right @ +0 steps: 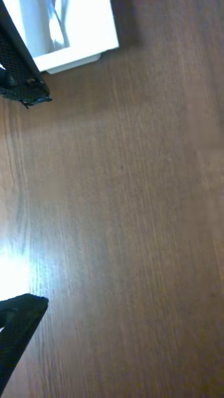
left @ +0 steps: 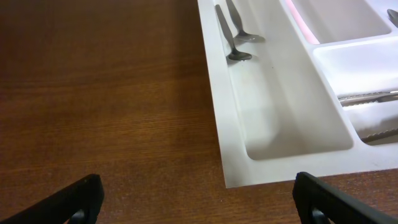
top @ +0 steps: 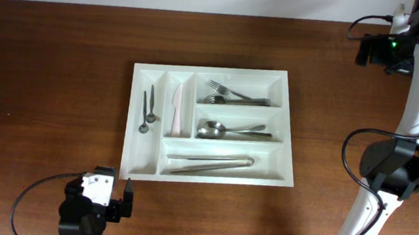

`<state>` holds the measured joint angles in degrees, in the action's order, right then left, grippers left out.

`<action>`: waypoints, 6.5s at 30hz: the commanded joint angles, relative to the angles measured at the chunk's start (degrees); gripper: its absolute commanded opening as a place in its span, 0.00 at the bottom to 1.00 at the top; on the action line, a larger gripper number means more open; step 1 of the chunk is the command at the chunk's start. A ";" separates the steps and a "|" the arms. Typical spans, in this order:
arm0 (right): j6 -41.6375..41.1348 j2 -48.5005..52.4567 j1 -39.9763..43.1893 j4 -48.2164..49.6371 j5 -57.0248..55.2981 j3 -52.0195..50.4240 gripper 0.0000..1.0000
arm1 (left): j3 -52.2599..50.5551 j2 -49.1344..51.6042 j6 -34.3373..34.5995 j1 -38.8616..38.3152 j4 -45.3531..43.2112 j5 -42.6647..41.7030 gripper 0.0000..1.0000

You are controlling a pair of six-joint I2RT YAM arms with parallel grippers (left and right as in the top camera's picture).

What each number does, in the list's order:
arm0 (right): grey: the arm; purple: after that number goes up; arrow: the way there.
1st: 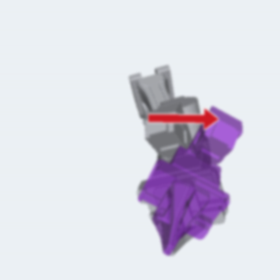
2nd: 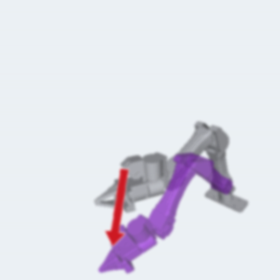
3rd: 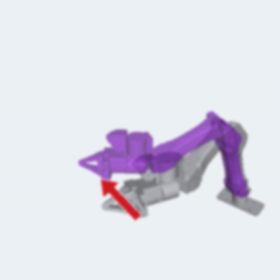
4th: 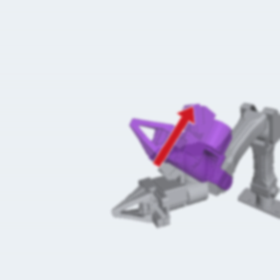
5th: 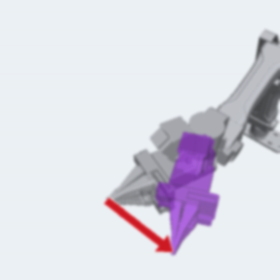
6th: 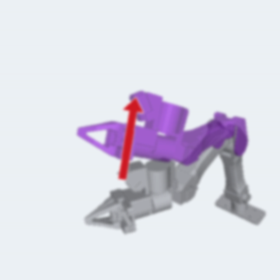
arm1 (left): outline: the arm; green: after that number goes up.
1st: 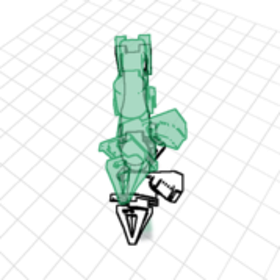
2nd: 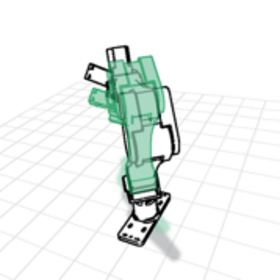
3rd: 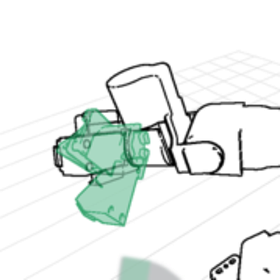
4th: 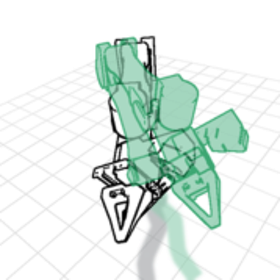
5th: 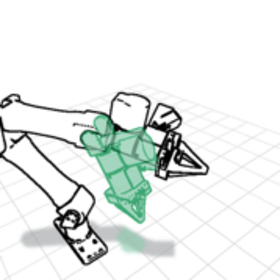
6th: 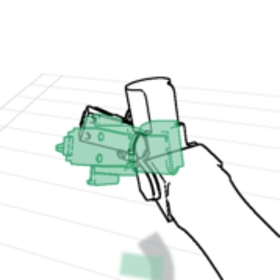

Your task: Pack container

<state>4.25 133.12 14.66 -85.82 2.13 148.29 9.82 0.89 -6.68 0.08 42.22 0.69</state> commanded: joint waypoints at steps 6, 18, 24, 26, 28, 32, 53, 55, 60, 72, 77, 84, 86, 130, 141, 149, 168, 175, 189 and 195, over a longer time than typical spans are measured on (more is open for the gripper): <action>-0.70 -6.08 -0.02 1.99 3.48 0.76 0.99 | -0.39 -0.59 -0.92 0.13 -0.17 0.59 0.99; -0.70 -32.74 -2.91 23.96 10.97 -18.64 0.99 | -0.42 -0.59 -0.92 0.13 -0.17 0.59 0.99; -0.70 -50.97 -8.11 42.95 10.97 -45.92 0.99 | -0.42 -0.59 -0.92 0.13 -0.17 0.61 0.99; -0.70 -56.61 -10.01 48.09 10.95 -54.66 0.99 | -0.42 -0.59 -0.92 0.13 -0.17 0.59 0.99; -0.70 -61.20 -11.41 52.22 10.95 -61.79 0.99 | -0.42 -0.59 -0.92 0.13 -0.17 0.61 0.99; -0.70 -69.79 -13.62 57.27 10.95 -74.03 0.99 | -0.42 -0.59 -0.92 0.13 -0.17 0.61 0.99; -0.04 -110.64 -14.27 81.35 9.27 -122.77 0.99 | -0.42 -0.59 -0.92 0.13 -0.17 0.59 0.99; -0.04 -113.44 -14.27 82.93 9.25 -126.57 0.99 | -0.42 -0.59 -0.92 0.13 -0.17 0.61 0.99; -0.04 -117.31 -14.27 83.56 9.25 -132.56 0.99 | -0.42 -0.59 -0.92 0.13 -0.17 0.61 0.99; -0.04 -127.64 -14.27 80.50 9.25 -139.60 0.99 | -0.42 -0.59 -0.92 0.13 -0.17 0.59 0.99; -0.04 -130.38 -14.27 77.70 9.22 -140.98 0.99 | -0.42 -0.59 -0.92 0.13 -0.17 0.61 0.99; -0.04 -132.06 -14.27 74.36 9.22 -142.55 0.99 | -0.42 -0.59 -0.92 0.13 -0.17 0.59 0.99; -0.04 -132.96 -14.27 74.44 9.22 -143.84 0.99 | -0.42 -0.59 -0.92 0.13 -0.17 0.61 0.99; -0.26 -132.93 -14.27 74.60 7.76 -144.85 0.99 | -0.42 -0.59 -0.92 0.13 -0.20 0.61 0.99; -0.26 -132.93 -14.27 74.64 7.76 -144.87 0.99 | -0.42 -0.59 -0.92 0.13 -0.17 0.59 0.99; -0.26 -132.93 -14.27 74.62 7.76 -144.87 0.99 | -0.42 -0.59 -0.92 0.13 -0.22 0.59 0.99; -0.26 -132.93 -14.27 74.62 7.76 -144.87 0.99 | -0.39 -0.59 -0.92 0.13 -0.22 0.59 0.99; -0.26 -132.93 -14.27 74.62 7.76 -144.87 0.99 | -0.42 -0.59 -0.92 0.13 -0.22 0.59 0.99; -0.26 -132.93 -14.27 74.62 7.76 -144.87 0.99 | -0.42 -0.59 -0.92 0.13 -0.20 0.59 0.99; -0.26 -132.93 -14.27 74.62 7.76 -144.87 0.99 | -0.42 -0.59 -0.92 0.13 -0.22 0.59 0.99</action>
<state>4.32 0.91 0.73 -11.18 10.59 3.88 9.74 0.84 -6.68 0.08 42.04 0.69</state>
